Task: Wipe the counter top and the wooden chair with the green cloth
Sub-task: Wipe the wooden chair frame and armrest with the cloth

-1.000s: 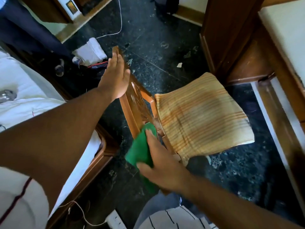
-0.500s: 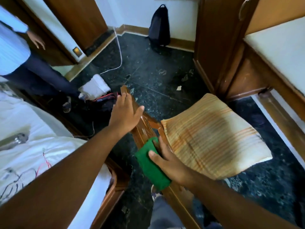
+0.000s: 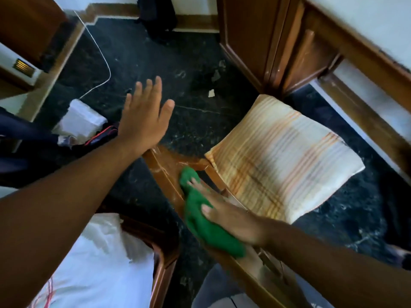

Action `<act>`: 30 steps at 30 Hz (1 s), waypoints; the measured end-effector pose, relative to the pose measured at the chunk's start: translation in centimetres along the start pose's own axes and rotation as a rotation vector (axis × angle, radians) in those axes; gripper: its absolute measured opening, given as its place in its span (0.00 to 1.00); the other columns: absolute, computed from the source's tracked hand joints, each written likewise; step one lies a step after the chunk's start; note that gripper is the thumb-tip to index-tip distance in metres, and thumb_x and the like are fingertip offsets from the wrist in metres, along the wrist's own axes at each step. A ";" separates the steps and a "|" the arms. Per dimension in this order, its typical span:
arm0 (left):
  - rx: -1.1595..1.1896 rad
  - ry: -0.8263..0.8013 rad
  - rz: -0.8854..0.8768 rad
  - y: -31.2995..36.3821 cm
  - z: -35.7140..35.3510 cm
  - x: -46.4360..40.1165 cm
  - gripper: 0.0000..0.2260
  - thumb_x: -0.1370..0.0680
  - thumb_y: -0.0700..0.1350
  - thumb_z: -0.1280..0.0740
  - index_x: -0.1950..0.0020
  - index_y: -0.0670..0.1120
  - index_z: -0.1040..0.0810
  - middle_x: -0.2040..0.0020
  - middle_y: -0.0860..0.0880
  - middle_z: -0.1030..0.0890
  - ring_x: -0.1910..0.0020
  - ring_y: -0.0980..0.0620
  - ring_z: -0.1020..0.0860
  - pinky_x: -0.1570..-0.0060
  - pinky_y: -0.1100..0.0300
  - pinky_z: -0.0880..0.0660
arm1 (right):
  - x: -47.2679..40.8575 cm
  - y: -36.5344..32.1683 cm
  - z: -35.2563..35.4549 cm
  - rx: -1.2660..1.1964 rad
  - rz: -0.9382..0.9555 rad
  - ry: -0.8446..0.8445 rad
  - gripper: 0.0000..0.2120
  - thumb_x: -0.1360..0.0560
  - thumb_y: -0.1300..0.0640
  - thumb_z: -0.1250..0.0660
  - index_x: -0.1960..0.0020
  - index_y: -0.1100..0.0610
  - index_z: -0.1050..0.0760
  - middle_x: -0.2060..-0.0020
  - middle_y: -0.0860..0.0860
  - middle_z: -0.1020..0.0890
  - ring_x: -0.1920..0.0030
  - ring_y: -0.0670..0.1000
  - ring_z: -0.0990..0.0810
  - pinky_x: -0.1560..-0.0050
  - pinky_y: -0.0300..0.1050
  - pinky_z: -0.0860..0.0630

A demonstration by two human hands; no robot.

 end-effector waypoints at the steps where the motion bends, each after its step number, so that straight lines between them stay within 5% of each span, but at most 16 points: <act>1: 0.017 -0.016 0.017 0.0 0.0 0.1 0.32 0.18 0.60 0.54 0.18 0.45 0.51 0.19 0.39 0.45 0.20 0.38 0.50 0.24 0.40 0.52 | 4.4 2.0 -4.2 0.000 -0.094 0.095 0.26 0.17 0.42 0.48 0.22 0.36 0.55 0.20 0.42 0.57 0.21 0.42 0.60 0.20 0.55 0.57; 4: 0.038 -0.030 0.032 0.3 0.1 0.4 0.30 0.17 0.58 0.53 0.18 0.45 0.51 0.19 0.41 0.44 0.19 0.40 0.50 0.23 0.40 0.53 | 7.8 4.9 -8.3 0.015 -0.180 0.074 0.28 0.15 0.47 0.48 0.19 0.45 0.56 0.20 0.44 0.59 0.22 0.43 0.62 0.21 0.57 0.59; 10: 0.072 -0.035 0.034 0.6 0.4 0.5 0.29 0.17 0.58 0.53 0.18 0.47 0.50 0.19 0.43 0.41 0.20 0.41 0.46 0.23 0.40 0.49 | 17.6 1.9 -10.3 0.180 -0.032 -0.131 0.34 0.18 0.41 0.43 0.21 0.36 0.61 0.22 0.36 0.66 0.23 0.39 0.66 0.27 0.47 0.61; 13: 0.077 -0.033 0.035 0.5 0.5 0.6 0.29 0.17 0.59 0.52 0.18 0.47 0.49 0.20 0.43 0.39 0.20 0.41 0.44 0.25 0.39 0.44 | 18.4 1.9 -9.5 0.178 -0.227 -0.121 0.37 0.19 0.39 0.43 0.22 0.35 0.66 0.23 0.33 0.65 0.24 0.34 0.63 0.23 0.42 0.57; 15: 0.080 -0.038 0.029 0.6 0.5 0.6 0.29 0.17 0.59 0.52 0.18 0.48 0.48 0.21 0.43 0.37 0.21 0.41 0.42 0.26 0.39 0.41 | 16.2 1.8 -9.4 0.232 -0.337 -0.118 0.39 0.19 0.38 0.43 0.21 0.41 0.66 0.20 0.40 0.63 0.23 0.37 0.61 0.23 0.38 0.57; 20: 0.157 -0.048 -0.014 0.6 0.5 0.8 0.29 0.16 0.59 0.52 0.18 0.48 0.48 0.22 0.43 0.34 0.22 0.43 0.39 0.28 0.39 0.39 | 6.9 0.0 -9.6 0.415 -0.518 0.209 0.41 0.20 0.39 0.41 0.19 0.56 0.58 0.20 0.56 0.45 0.22 0.55 0.41 0.25 0.50 0.38; 23: 0.282 -0.054 -0.069 0.4 0.7 0.8 0.28 0.16 0.59 0.53 0.18 0.48 0.49 0.22 0.44 0.34 0.23 0.44 0.37 0.28 0.41 0.37 | 3.4 -1.1 -10.8 0.626 -0.636 0.524 0.35 0.22 0.45 0.34 0.24 0.60 0.45 0.32 0.59 0.26 0.38 0.60 0.23 0.45 0.52 0.25; 27: 0.748 -0.190 -0.042 -0.8 0.8 1.2 0.26 0.17 0.61 0.53 0.19 0.57 0.50 0.20 0.52 0.39 0.22 0.50 0.40 0.24 0.46 0.42 | 0.5 -2.8 -11.8 0.857 -0.689 0.758 0.23 0.25 0.55 0.30 0.34 0.59 0.35 0.46 0.56 0.20 0.51 0.58 0.18 0.60 0.50 0.29; 30: 0.978 -0.193 -0.073 -1.6 1.9 2.2 0.26 0.16 0.57 0.48 0.19 0.53 0.47 0.20 0.51 0.39 0.22 0.52 0.39 0.25 0.53 0.41 | 0.2 -3.4 -11.4 0.766 -0.685 0.698 0.29 0.23 0.49 0.32 0.29 0.58 0.38 0.40 0.56 0.22 0.44 0.59 0.20 0.54 0.52 0.26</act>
Point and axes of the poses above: each hand's wrist, its own x-axis away from the middle knuckle, its own z-axis out of the back of the hand, y = z × x, the point moved 4 cm from there along -x, towards the middle knuckle
